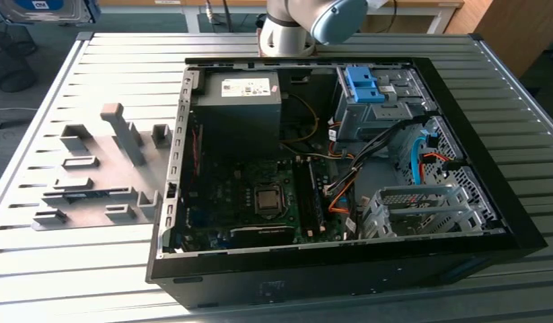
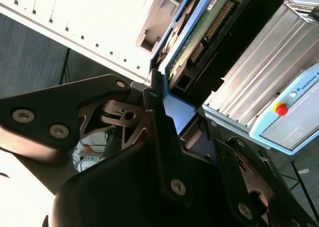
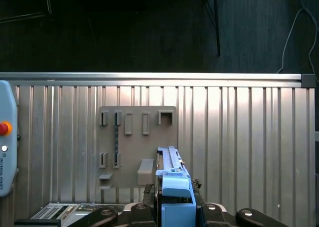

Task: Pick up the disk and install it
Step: 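Pick up the disk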

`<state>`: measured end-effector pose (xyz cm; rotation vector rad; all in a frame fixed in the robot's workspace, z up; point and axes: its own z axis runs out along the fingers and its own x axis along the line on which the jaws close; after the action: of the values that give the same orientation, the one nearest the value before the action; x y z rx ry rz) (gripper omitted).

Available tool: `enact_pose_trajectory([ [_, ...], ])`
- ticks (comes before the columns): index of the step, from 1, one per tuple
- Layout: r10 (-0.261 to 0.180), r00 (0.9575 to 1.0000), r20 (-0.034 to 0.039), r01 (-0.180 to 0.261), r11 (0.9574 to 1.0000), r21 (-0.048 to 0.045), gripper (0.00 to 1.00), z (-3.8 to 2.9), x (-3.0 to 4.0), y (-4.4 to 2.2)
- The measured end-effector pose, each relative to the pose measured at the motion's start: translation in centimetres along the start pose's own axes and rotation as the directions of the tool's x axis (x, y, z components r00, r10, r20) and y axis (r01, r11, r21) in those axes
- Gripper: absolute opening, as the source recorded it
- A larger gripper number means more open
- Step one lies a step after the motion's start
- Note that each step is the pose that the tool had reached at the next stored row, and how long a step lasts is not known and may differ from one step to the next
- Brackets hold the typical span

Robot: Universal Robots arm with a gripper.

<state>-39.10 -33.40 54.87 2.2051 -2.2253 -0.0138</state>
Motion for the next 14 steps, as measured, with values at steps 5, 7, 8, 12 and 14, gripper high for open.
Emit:
enact_pose_trajectory([
  [5, 0.000, 1.0000, 0.0001, 0.000, 1.0000, 0.0001, 0.37, 0.00, 0.83, -0.05],
  [7, 0.000, 1.0000, 0.0001, 0.000, 1.0000, 0.0001, 0.37, 0.00, 1.05, -0.10],
  [8, 0.000, 1.0000, 0.0000, 0.000, 1.0000, 0.0001, 0.37, 0.00, 1.10, -0.17],
  [12, 0.000, 1.0000, 0.0000, 0.000, 1.0000, 0.0001, 0.37, -0.01, 1.14, -0.55],
  [14, 0.000, 1.0000, 0.0000, 0.000, 1.0000, 0.0000, 0.37, -0.01, 1.14, -0.77],
])
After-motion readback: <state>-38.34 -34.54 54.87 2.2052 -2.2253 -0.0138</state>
